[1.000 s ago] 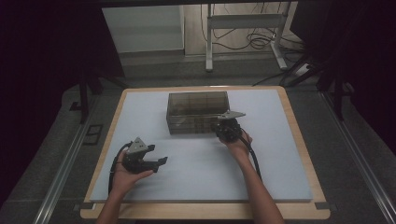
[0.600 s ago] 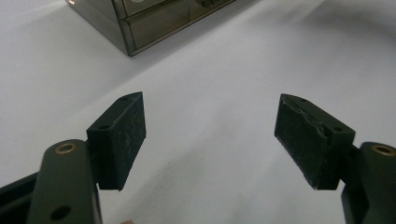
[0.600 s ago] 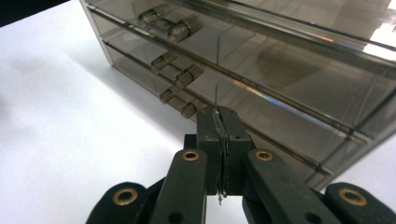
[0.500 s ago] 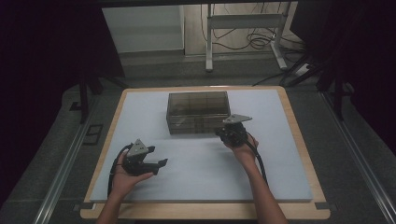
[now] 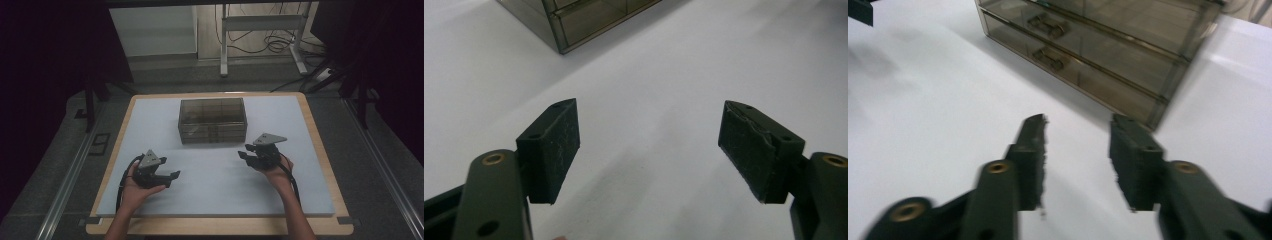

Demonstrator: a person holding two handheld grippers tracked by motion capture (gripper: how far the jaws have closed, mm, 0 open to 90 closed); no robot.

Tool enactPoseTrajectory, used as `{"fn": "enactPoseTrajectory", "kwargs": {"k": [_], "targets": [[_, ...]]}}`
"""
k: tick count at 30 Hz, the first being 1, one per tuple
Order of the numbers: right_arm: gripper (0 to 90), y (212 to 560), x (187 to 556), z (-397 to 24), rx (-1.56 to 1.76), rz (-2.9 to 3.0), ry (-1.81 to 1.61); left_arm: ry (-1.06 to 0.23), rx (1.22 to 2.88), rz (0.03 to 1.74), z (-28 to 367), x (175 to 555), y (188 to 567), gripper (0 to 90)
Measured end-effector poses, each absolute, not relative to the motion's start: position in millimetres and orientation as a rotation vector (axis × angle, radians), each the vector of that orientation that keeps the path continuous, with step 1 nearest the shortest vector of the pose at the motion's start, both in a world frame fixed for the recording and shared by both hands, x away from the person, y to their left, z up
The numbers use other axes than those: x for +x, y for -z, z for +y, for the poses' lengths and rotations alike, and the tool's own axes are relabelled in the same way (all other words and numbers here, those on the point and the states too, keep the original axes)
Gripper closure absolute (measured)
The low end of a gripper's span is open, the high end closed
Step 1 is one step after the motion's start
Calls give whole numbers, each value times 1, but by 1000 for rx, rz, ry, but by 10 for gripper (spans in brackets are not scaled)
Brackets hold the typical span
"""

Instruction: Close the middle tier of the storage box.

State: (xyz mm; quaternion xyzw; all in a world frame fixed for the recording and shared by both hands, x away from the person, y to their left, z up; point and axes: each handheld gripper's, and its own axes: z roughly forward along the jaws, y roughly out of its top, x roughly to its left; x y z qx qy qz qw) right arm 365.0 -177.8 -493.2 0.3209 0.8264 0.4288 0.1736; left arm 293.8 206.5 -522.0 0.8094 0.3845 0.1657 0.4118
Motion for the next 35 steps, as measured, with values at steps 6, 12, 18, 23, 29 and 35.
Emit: {"fn": "enactPoseTrajectory", "kwargs": {"k": [6,12,18,23,29,35], "targets": [[416,497,348,-200,932,2340,-1201,-417,2052,965,204,294,524,251],[396,502,335,-218,955,2326,-1192,-418,2057,967,203,294,525,250],[391,511,326,-231,983,2333,-1176,-418,2060,968,203,295,526,250],[391,512,326,-235,997,2321,-1179,-417,2065,966,202,295,527,249],[389,512,327,-235,1003,2318,-1180,-423,2073,965,201,295,527,249],[378,511,327,-235,992,2318,-1192,-428,2065,967,203,295,526,249]]}}
